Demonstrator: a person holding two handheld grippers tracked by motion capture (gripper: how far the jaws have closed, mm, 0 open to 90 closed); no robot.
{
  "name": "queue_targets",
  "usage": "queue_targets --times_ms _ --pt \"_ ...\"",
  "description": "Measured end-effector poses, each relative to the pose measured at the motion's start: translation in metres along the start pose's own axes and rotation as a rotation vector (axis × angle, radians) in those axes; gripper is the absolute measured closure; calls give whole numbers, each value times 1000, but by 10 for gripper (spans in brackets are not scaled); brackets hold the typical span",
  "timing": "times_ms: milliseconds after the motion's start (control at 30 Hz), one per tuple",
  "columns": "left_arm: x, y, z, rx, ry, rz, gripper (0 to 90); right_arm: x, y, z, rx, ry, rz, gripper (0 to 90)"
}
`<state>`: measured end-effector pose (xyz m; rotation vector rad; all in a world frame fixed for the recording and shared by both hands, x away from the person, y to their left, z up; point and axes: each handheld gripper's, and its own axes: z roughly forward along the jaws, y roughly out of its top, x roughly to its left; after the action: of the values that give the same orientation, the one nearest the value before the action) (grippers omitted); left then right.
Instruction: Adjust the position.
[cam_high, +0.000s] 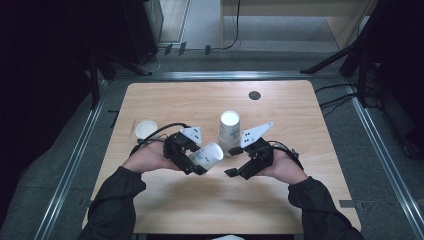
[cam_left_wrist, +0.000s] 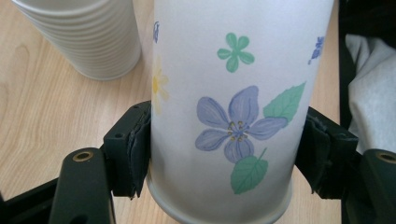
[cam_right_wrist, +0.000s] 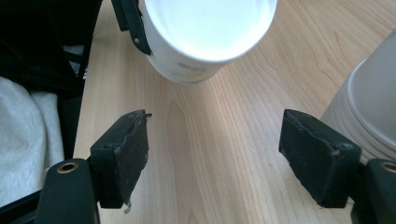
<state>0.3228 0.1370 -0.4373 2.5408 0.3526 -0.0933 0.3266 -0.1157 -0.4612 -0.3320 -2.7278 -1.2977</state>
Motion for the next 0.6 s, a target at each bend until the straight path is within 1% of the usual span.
queue_targets --times_ms 200,267,400,467,600 --pt "-2 3 10 66 2 21 281 1 1 2 -2 -6 -15 244" --pt "-3 4 13 76 -4 25 281 1 1 2 -9 -11 -25 244" --pt "-5 6 19 97 -12 35 281 2 1 4 -8 3 -21 244" --pt "-6 8 22 109 -20 29 281 3 2 6 -4 4 -24 244" --pt "-8 10 26 131 -32 34 282 6 3 10 0 9 -36 244"
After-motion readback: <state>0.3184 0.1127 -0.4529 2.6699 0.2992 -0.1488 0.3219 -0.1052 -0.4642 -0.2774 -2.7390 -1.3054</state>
